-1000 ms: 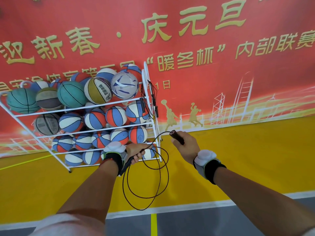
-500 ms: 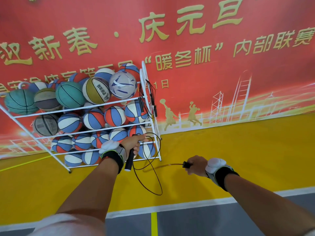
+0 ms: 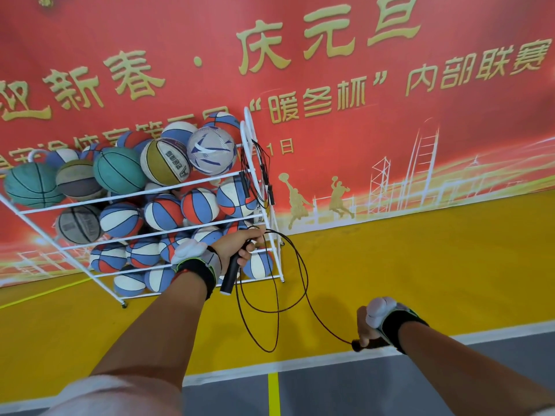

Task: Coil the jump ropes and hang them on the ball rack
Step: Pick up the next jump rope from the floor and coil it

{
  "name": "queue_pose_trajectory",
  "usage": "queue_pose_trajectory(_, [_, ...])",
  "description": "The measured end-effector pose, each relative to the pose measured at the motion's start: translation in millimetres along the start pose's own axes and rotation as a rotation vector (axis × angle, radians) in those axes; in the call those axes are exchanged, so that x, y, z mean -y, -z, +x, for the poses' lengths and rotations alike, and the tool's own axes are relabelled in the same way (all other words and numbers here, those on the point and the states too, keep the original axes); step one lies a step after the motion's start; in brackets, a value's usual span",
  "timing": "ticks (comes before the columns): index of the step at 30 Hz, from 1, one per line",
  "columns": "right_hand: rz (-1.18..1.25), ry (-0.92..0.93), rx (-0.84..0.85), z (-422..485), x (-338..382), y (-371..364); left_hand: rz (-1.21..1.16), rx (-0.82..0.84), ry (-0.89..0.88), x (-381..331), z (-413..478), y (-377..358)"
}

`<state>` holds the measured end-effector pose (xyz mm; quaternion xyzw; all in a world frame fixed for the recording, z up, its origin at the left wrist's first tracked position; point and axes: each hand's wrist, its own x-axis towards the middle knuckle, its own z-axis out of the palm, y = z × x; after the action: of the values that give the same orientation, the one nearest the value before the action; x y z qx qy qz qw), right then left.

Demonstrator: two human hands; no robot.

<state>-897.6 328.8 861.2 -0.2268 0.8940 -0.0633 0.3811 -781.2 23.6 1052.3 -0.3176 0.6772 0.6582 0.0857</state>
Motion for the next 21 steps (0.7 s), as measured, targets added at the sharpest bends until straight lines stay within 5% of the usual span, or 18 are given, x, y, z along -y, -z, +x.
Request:
queue_pose_trajectory(4, [-0.078, 0.055, 0.111, 5, 23, -2, -0.003, 0.080, -0.022, -9, -9, -6])
queue_pose_trajectory(12, [0.433, 0.433, -0.264, -51, 124, 54, -0.007, 0.121, -0.030, -11, -7, -14])
queue_pose_trajectory(21, [0.671, 0.652, -0.351, -81, 193, 67, -0.119, 0.070, -0.028, -14, -12, -4])
